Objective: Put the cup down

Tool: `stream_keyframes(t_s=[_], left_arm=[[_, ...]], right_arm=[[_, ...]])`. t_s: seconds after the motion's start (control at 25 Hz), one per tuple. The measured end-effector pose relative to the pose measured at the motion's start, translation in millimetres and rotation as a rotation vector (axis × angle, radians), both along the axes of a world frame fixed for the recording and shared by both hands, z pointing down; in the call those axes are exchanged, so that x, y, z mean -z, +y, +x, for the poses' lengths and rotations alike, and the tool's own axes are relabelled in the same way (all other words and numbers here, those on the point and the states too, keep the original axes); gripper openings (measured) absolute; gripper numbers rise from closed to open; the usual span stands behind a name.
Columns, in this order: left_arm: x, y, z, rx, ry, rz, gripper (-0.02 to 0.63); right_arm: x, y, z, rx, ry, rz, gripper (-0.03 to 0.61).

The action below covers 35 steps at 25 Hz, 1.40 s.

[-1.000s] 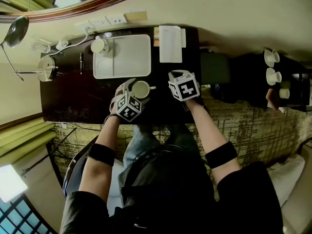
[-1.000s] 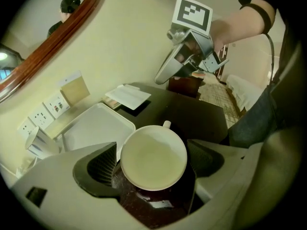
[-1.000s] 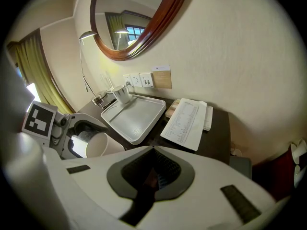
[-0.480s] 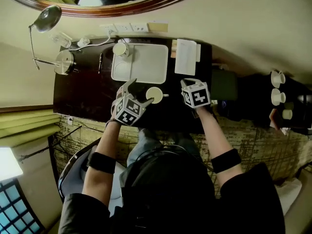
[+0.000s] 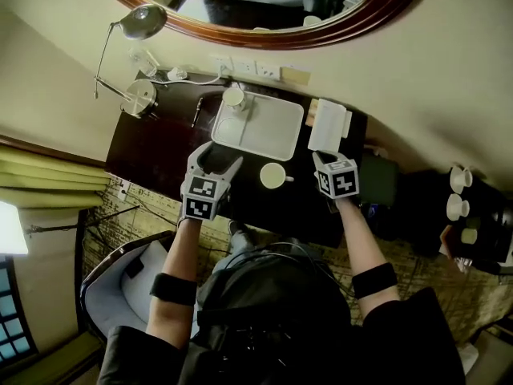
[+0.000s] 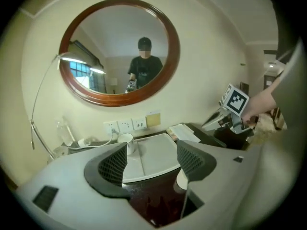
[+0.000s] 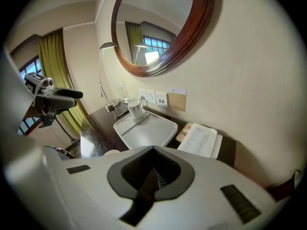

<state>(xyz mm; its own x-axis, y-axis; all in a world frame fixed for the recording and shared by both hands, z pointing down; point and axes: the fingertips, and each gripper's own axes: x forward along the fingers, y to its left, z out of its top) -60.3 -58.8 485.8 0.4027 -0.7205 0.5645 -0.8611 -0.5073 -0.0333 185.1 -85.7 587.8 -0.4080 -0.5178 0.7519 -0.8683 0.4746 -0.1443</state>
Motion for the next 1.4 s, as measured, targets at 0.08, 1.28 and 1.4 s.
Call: stream_keyframes(t_s=[0.08,1.28,1.4], left_arm=[[6,3,-15,0.072,0.038,-0.002,0.282],[-20,29,-114,0.521,0.156,-0.041,-0.014],[-17,26,-113,0.525,0.152,-0.038,-0.014]], right_arm=[[1,-2,-2,0.005,-0.002,0.005,0.015],[-10,-11,-13,0.046,0.009,0.001,0.015],[-9,-14,-18,0.052,0.003,0.006,0.015]])
